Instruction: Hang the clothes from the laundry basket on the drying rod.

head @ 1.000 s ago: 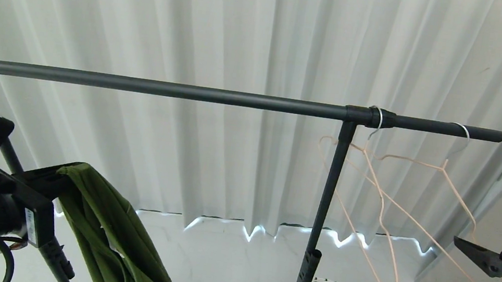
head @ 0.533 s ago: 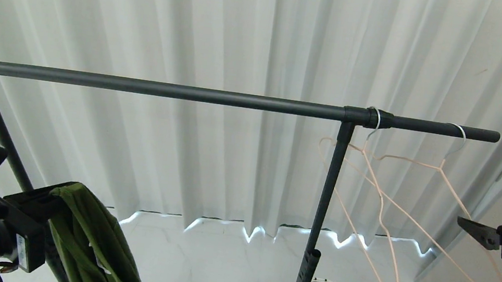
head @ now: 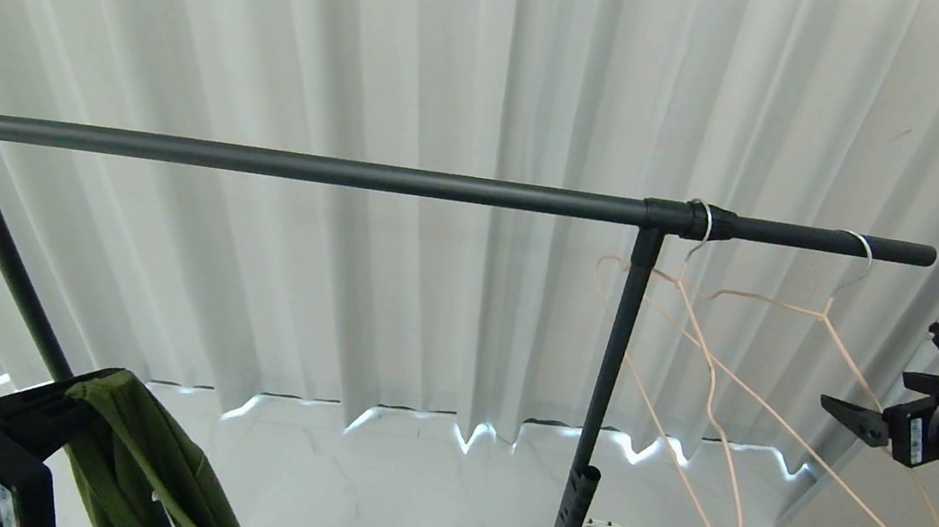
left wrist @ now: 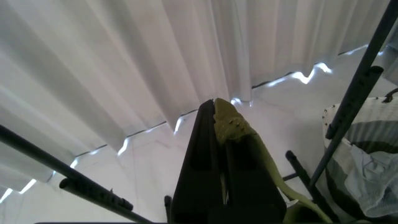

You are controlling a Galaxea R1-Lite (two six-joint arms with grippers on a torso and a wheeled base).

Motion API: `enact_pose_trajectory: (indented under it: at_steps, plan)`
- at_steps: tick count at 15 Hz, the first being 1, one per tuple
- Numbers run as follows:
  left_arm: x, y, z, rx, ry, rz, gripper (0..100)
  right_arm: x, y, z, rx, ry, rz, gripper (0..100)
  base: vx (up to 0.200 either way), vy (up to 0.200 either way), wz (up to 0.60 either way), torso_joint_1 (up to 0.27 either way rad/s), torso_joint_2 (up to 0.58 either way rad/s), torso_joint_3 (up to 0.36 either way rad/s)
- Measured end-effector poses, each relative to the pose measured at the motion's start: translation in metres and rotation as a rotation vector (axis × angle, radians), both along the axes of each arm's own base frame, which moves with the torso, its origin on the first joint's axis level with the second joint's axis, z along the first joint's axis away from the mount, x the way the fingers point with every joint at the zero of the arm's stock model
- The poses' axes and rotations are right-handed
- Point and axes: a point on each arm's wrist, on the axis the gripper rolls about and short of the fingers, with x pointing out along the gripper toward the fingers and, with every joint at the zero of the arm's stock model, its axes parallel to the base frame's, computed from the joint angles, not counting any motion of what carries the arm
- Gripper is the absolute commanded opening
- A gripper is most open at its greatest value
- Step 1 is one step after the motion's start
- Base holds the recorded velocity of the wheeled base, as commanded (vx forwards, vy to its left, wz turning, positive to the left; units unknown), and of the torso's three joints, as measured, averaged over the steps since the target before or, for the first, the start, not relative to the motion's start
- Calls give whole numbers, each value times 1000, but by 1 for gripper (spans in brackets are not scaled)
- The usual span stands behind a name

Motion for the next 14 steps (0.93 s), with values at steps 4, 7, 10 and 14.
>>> enact_pose_trajectory:
  at_steps: [4, 7, 10, 14]
  plan:
    - [-1, 0, 0, -1, -2, -6, 0, 7, -6, -13, 37, 62, 31, 100, 0, 0, 0, 0, 0, 0]
    - [-2, 0, -1, 0, 0, -7, 0, 7, -7, -19, 53, 126, 36, 100, 0, 0, 0, 0, 0, 0]
    - [-2, 0, -2, 0, 1, -8, 0, 11, -7, -16, 79, 136, 41, 100, 0, 0, 0, 0, 0, 0]
    - [-2, 0, -3, 0, 4, -10, 0, 13, -8, -18, 83, 141, 41, 0, 0, 0, 0, 0, 0, 0]
